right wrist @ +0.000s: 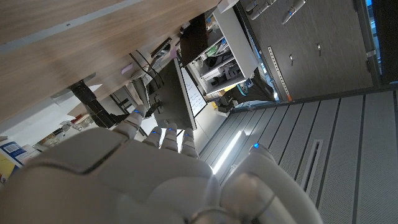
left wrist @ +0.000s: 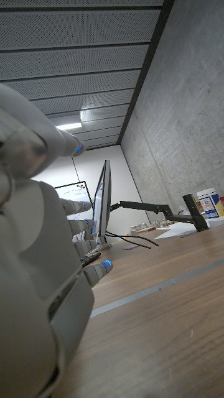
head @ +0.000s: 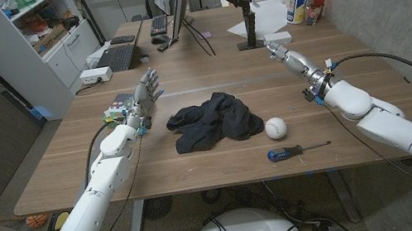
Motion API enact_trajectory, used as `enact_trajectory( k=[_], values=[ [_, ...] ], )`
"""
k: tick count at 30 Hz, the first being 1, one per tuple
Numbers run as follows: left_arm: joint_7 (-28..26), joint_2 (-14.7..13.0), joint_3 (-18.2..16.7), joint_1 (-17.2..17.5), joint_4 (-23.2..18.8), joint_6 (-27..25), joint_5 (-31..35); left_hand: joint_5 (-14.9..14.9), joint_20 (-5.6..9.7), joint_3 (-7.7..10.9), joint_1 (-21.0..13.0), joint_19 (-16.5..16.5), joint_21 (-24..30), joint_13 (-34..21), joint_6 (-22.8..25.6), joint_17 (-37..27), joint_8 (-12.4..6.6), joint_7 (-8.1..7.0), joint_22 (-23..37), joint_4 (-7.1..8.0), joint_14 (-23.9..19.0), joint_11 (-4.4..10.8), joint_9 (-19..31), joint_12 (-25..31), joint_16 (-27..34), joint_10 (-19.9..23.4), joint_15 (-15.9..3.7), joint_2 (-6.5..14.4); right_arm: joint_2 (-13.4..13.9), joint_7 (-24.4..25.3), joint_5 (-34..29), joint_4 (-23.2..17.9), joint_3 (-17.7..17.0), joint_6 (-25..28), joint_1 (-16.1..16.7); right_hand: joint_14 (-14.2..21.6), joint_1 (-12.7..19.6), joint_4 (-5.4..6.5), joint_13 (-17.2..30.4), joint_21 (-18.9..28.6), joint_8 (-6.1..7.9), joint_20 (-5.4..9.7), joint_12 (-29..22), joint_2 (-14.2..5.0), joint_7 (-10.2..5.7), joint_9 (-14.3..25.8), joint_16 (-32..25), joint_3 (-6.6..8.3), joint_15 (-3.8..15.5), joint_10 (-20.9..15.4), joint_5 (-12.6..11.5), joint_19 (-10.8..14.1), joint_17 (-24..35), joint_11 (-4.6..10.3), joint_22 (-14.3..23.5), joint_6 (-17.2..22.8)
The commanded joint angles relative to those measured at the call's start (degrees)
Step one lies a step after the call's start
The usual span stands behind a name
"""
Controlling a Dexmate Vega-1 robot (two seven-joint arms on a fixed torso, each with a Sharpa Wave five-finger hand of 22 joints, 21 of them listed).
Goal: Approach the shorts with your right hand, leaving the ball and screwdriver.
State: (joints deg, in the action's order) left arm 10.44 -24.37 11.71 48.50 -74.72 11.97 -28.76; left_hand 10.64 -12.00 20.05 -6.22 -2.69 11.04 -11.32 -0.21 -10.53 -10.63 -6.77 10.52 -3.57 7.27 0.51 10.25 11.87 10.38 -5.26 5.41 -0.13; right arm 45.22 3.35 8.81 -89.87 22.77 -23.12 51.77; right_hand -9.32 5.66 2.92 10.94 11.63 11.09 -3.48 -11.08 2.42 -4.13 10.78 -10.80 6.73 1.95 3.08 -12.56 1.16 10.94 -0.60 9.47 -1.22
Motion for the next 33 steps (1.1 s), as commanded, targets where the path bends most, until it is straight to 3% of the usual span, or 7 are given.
enact_trajectory(
  k=[1,12,33],
  values=[
    [0.77,0.14,-0.18,-0.38,0.93,0.71,-0.28,0.16,-0.29,0.22,-0.25,-0.37,0.25,-0.13,0.03,-0.20,-0.30,-0.49,0.10,-0.26,0.53,-0.03,0.24,0.29,0.31,-0.20,0.25,0.31,1.88,2.33,-8.01,-3.36,0.57,-0.45,0.33,-0.77,0.77,-0.50,0.11,-0.26,0.29,-0.03,-0.02,-0.07,-0.66,0.11,-0.09,0.31,0.65,0.27,-0.43,-0.04,-0.03,-0.04,0.16,-0.21],
    [0.11,0.13,-0.39,0.48,-0.43,0.97,-0.25,0.16,-0.29,0.22,-0.24,-0.40,0.27,-0.12,0.18,-0.20,-0.35,-0.43,0.10,-0.31,0.60,-0.04,0.23,0.33,0.33,-0.17,0.23,0.36,3.98,2.76,-14.99,-6.21,1.03,-2.07,0.04,-0.95,1.21,-0.76,0.12,-0.47,0.29,-0.07,0.02,-0.28,-0.83,0.12,-0.07,0.46,0.68,0.56,-0.42,-0.27,-0.04,-0.01,0.16,-0.20],
    [-2.06,-0.92,-1.04,3.70,-4.83,0.99,-0.50,0.16,-0.28,0.19,-0.18,-0.43,0.31,-0.11,0.25,-0.20,-0.36,-0.36,0.11,-0.38,0.67,-0.03,0.23,0.39,0.39,-0.10,0.25,0.43,4.24,3.60,-23.17,-7.34,2.22,-4.17,-1.00,-1.57,2.16,-1.34,0.12,-0.75,0.37,-0.10,0.15,-0.74,-0.91,0.14,-0.01,0.79,0.71,1.45,-0.36,-0.52,-0.07,0.32,0.16,0.06]
  ],
)
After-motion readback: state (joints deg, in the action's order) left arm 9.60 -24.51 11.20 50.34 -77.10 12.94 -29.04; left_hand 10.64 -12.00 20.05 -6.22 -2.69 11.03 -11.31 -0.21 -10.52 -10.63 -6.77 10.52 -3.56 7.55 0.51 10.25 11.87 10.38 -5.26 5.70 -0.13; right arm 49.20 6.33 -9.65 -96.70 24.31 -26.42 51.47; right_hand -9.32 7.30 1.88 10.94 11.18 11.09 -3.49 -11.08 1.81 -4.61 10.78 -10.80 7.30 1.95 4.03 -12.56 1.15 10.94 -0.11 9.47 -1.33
